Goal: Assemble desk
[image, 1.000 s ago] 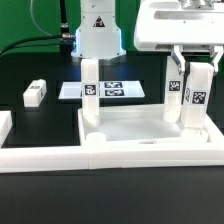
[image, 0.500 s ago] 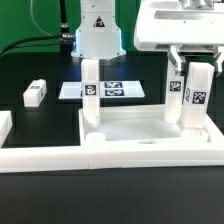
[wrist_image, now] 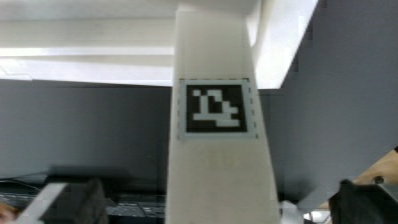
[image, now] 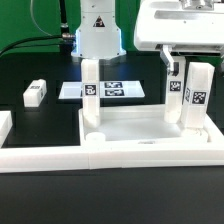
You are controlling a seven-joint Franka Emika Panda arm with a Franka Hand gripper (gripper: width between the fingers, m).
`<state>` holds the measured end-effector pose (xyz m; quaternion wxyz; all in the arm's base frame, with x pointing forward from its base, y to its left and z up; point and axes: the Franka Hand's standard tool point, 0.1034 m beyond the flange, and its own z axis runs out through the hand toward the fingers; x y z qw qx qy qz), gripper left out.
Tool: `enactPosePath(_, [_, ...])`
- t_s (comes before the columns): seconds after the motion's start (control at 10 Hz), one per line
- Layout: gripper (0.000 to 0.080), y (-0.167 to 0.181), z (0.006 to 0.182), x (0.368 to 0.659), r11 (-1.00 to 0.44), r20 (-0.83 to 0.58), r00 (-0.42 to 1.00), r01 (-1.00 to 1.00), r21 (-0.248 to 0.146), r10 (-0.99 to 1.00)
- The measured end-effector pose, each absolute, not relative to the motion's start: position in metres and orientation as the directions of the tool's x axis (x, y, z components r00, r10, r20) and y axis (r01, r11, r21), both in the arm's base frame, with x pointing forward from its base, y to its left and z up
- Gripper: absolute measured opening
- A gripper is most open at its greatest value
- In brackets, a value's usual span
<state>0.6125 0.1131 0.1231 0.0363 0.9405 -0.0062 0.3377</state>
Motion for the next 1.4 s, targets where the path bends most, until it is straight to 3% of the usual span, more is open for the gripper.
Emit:
enactPosePath(0.4, [0.0649,0.113,0.122,0.612,-0.997,0.617,0.787,-0.027,0.072,0.024])
enactPosePath(0.5, [0.0649,0.114,0.129,0.612,-0.998,0.58,0.814,-0.021,0.064,0.02])
enactPosePath(0.8, [0.0649,0.125,0.155,0.612,-0.998,0.288,0.956,-0.056,-0.006,-0.056])
enactPosePath(1.1, [0.0649,0.102,0.152,0.619,-0.996,0.072,0.994,-0.083,0.016,-0.082])
enactPosePath(1.4, [0.0649,0.101,0.143,0.636,-0.991,0.033,0.992,-0.125,0.041,-0.123])
